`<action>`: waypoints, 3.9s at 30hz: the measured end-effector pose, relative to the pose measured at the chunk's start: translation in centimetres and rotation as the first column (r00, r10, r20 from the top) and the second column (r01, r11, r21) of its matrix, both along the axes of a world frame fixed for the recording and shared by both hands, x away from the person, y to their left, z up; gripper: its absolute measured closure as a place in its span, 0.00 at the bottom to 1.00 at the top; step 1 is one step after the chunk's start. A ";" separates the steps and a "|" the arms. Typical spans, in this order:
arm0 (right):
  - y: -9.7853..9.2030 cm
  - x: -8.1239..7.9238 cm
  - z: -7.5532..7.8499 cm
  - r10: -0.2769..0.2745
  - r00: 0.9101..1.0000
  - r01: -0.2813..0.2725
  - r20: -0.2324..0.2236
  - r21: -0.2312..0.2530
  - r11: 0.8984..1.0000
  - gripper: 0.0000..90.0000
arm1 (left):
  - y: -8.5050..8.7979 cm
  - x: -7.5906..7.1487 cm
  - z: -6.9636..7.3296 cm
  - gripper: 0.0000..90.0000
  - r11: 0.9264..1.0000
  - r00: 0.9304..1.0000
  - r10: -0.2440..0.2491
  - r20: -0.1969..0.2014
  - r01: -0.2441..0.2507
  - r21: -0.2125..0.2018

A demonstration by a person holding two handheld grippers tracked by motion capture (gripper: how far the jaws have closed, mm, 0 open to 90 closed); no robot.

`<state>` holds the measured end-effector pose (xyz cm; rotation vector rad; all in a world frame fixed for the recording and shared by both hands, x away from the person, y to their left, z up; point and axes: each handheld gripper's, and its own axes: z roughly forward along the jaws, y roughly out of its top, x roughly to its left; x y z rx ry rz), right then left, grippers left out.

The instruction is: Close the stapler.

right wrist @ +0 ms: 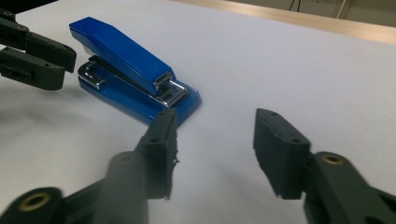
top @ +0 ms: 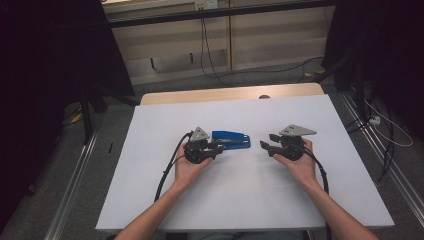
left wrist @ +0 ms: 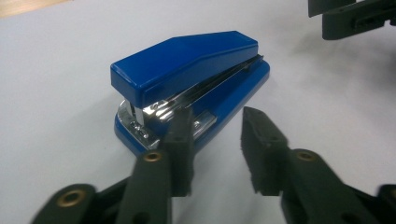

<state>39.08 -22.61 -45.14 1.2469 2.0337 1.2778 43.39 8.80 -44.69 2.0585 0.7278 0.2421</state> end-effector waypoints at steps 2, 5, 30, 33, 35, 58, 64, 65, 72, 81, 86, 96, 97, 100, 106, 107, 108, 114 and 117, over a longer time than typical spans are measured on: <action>0.1 0.0 -0.1 -0.009 1.000 0.009 -0.009 -0.001 1.000 0.44 | 0.0 -0.2 0.0 0.66 1.000 1.000 0.011 0.002 -0.011 -0.004; 0.1 0.0 0.1 -0.019 1.000 0.019 0.000 0.013 1.000 0.33 | -0.1 -0.5 0.0 0.57 0.999 0.999 0.030 0.013 -0.029 -0.019; 0.8 -1.7 1.6 -0.038 0.995 0.035 0.091 0.033 0.999 0.04 | 0.7 -3.2 1.8 0.04 0.998 0.992 0.056 0.113 -0.052 -0.040; 1.0 -1.9 1.6 -0.047 0.995 0.044 0.090 0.034 0.998 0.05 | 1.3 -3.7 1.6 0.04 0.998 0.992 0.063 0.113 -0.061 -0.027; 1.0 -2.2 1.6 -0.053 0.994 0.050 0.092 0.030 0.998 0.05 | 1.8 -4.0 1.7 0.05 0.995 0.990 0.093 0.104 -0.089 -0.039; -0.3 -5.3 2.0 -0.133 0.981 0.128 0.143 0.040 0.991 0.03 | 7.8 -6.7 2.7 0.04 0.976 0.966 0.207 0.155 -0.193 -0.099; -1.3 -6.5 2.0 -0.159 0.975 0.154 0.158 0.040 0.987 0.03 | 9.2 -7.7 2.8 0.04 0.971 0.958 0.234 0.164 -0.221 -0.096; -1.4 -6.7 2.0 -0.164 0.974 0.159 0.158 0.044 0.986 0.03 | 9.4 -7.9 2.9 0.04 0.969 0.957 0.239 0.167 -0.225 -0.100; -1.9 -8.0 2.2 -0.186 0.965 0.178 0.185 0.056 0.982 0.03 | 11.0 -8.9 3.0 0.05 0.962 0.950 0.266 0.161 -0.252 -0.105; -3.0 -9.5 2.5 -0.221 0.954 0.214 0.204 0.055 0.975 0.02 | 12.8 -10.4 3.3 0.04 0.945 0.931 0.323 0.171 -0.308 -0.110; -3.9 -10.2 2.6 -0.250 0.945 0.240 0.213 0.068 0.968 0.01 | 14.1 -11.6 3.2 0.04 0.936 0.921 0.347 0.178 -0.330 -0.120; -5.2 -11.4 2.2 -0.285 0.936 0.276 0.206 0.074 0.958 0.00 | 15.6 -12.0 3.2 0.04 0.922 0.906 0.383 0.181 -0.361 -0.140; -5.3 -11.5 2.2 -0.287 0.935 0.279 0.207 0.069 0.958 0.00 | 15.7 -12.1 3.2 0.04 0.923 0.906 0.382 0.184 -0.362 -0.133; -5.7 -12.1 2.0 -0.299 0.931 0.292 0.208 0.062 0.954 0.00 | 16.1 -12.2 3.1 0.04 0.921 0.903 0.388 0.183 -0.369 -0.127; -6.1 -13.1 2.2 -0.318 0.912 0.316 0.260 0.051 0.947 0.01 | 16.3 -12.5 2.6 0.04 0.923 0.906 0.384 0.178 -0.370 -0.110; -6.0 -13.2 2.1 -0.322 0.909 0.319 0.264 0.054 0.946 0.01 | 16.2 -12.5 2.6 0.04 0.922 0.908 0.384 0.167 -0.368 -0.119; -6.0 -13.2 1.9 -0.318 0.913 0.316 0.256 0.049 0.947 0.00 | 16.3 -12.5 2.6 0.04 0.922 0.909 0.383 0.165 -0.367 -0.121; -5.7 -13.0 1.3 -0.324 0.912 0.326 0.251 0.033 0.945 0.00 | 16.3 -12.3 2.7 0.04 0.922 0.909 0.381 0.171 -0.362 -0.136; -5.8 -13.0 1.3 -0.329 0.913 0.328 0.243 0.045 0.944 0.01 | 15.9 -12.1 2.7 0.04 0.924 0.909 0.379 0.176 -0.360 -0.129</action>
